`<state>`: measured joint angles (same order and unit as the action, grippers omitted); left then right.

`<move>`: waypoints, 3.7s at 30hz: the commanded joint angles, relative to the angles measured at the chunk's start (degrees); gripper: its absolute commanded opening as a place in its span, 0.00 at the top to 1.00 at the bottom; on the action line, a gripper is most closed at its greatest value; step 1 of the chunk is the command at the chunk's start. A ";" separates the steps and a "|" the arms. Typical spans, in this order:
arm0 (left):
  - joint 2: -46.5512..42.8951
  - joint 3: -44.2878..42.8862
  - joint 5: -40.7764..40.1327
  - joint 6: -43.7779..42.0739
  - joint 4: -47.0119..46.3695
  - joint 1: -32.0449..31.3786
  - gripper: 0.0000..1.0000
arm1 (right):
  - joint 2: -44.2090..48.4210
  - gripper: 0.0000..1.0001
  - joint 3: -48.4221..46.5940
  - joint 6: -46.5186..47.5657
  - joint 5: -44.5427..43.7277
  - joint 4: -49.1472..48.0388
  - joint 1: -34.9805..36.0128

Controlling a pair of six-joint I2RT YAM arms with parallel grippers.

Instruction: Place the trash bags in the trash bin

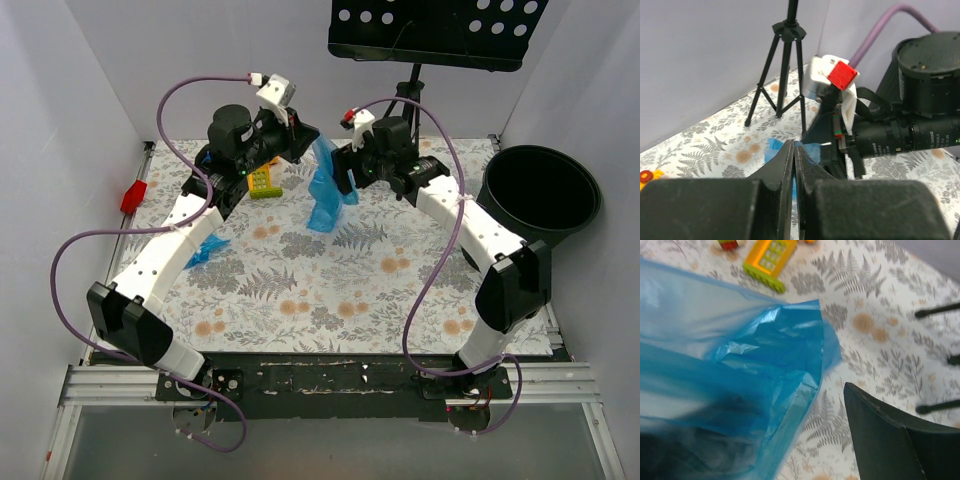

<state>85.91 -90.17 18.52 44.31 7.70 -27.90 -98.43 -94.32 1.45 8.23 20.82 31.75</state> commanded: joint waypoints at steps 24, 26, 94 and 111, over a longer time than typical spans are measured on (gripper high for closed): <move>-4.78 6.06 7.14 0.33 -5.77 3.38 1.00 | 3.96 0.11 4.06 5.93 24.03 -4.65 -4.51; -4.61 5.45 7.23 0.68 -5.77 3.38 1.00 | 1.94 0.11 2.92 5.23 24.81 -5.08 -3.71; -2.86 7.74 8.16 -13.82 14.87 5.84 0.80 | 15.99 0.99 13.20 11.21 -8.67 -4.12 -10.92; -3.56 3.53 -5.02 -36.44 19.27 6.02 0.60 | 17.49 0.99 12.25 22.28 2.82 3.42 -14.17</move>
<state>85.71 -83.55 12.38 10.57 27.09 -22.17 -81.28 -76.58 23.03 3.88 20.14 18.35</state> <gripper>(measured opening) 0.205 0.021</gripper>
